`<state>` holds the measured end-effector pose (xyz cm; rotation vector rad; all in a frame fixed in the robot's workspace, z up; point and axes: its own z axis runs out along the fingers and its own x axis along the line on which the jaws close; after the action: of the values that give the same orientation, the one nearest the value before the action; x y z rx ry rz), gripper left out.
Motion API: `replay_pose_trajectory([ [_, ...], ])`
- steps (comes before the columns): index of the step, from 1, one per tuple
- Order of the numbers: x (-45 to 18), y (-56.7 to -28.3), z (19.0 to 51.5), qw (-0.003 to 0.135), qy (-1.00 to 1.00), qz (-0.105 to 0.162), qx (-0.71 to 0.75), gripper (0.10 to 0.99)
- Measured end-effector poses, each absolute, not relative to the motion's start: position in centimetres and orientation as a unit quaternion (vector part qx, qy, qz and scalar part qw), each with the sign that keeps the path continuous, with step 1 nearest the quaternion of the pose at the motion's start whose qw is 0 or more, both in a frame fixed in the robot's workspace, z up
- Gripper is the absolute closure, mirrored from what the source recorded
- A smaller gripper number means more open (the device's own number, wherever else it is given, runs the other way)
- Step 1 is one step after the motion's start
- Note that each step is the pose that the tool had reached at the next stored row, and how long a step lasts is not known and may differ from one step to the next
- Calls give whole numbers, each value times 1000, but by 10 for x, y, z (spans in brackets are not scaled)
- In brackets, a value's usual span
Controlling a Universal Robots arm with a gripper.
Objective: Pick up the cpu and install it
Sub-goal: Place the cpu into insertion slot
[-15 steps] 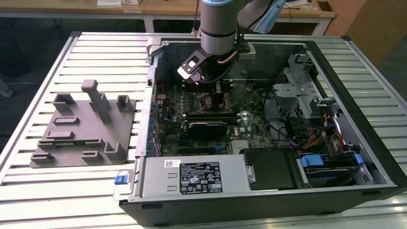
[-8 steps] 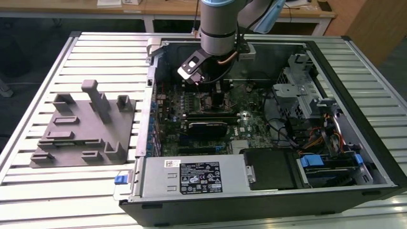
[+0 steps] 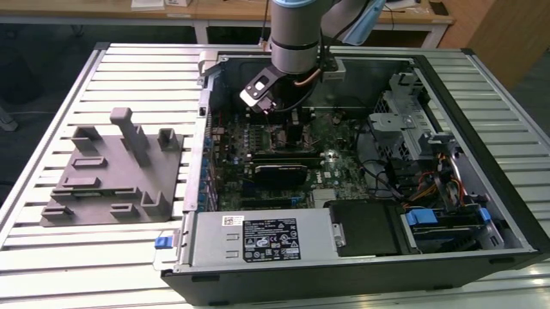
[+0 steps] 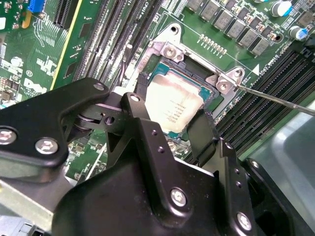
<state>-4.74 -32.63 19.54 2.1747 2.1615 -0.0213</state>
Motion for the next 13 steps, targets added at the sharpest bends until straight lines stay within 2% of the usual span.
replay_pose_trajectory([
  [11,-47,-326,196,38,704,-7,709,482],
  [12,-47,-326,197,38,704,-7,709,502],
  [13,-47,-326,197,38,704,-7,709,561],
])
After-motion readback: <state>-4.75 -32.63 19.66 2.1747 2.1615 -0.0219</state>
